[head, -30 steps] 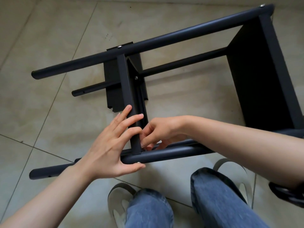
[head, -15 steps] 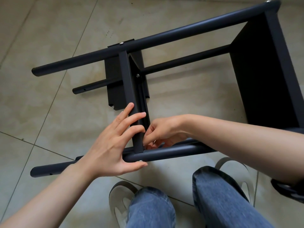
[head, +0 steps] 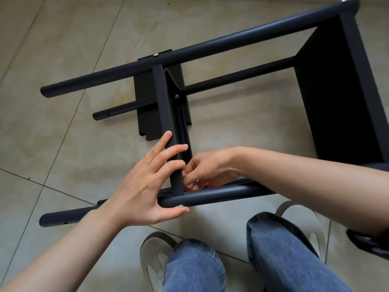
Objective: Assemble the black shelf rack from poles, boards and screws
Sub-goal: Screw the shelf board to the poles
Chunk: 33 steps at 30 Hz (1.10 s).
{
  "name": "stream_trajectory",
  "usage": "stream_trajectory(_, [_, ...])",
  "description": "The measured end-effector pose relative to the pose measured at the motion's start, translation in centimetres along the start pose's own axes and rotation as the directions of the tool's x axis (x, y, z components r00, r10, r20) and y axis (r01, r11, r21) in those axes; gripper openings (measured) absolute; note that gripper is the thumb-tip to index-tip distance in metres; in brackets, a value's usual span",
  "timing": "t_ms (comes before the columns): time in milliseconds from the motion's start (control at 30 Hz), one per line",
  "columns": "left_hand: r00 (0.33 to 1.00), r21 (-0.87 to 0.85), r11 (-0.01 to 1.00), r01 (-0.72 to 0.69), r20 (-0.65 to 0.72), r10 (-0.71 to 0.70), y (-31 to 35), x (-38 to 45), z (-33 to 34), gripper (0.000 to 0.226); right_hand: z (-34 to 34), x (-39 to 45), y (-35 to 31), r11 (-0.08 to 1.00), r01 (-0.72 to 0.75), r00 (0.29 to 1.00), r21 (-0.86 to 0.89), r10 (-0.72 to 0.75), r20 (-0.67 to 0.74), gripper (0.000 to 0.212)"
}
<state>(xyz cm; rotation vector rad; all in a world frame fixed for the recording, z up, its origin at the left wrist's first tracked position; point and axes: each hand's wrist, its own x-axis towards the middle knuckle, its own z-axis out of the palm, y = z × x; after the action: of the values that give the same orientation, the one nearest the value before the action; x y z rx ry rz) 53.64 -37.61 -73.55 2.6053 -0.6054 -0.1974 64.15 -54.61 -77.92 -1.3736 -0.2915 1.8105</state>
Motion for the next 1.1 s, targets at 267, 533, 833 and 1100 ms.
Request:
stream_trajectory(267, [1.0,-0.003,1.0,-0.01,-0.011,0.01,-0.1,0.1,0.1,0.065,-0.7,-0.9,-0.1,1.0,0.008,1.0,0.009,-0.008,0.007,0.014])
stream_trajectory(533, [1.0,-0.003,1.0,-0.014,-0.006,0.014,-0.1,0.1,0.1,0.064,-0.4,-0.5,0.1,0.998,0.019,1.0,0.06,-0.019,0.004,0.013])
stream_trajectory(833, [1.0,-0.006,1.0,-0.005,-0.001,0.005,0.1,0.2,0.0,0.063,-0.1,-0.2,0.0,0.997,-0.001,1.0,0.078,0.001,0.0,0.012])
stream_trajectory(1100, [1.0,-0.011,1.0,-0.009,-0.001,0.009,-0.1,0.2,0.1,0.064,-0.7,-0.7,0.2,0.994,-0.008,0.999,0.11,0.004,0.036,0.013])
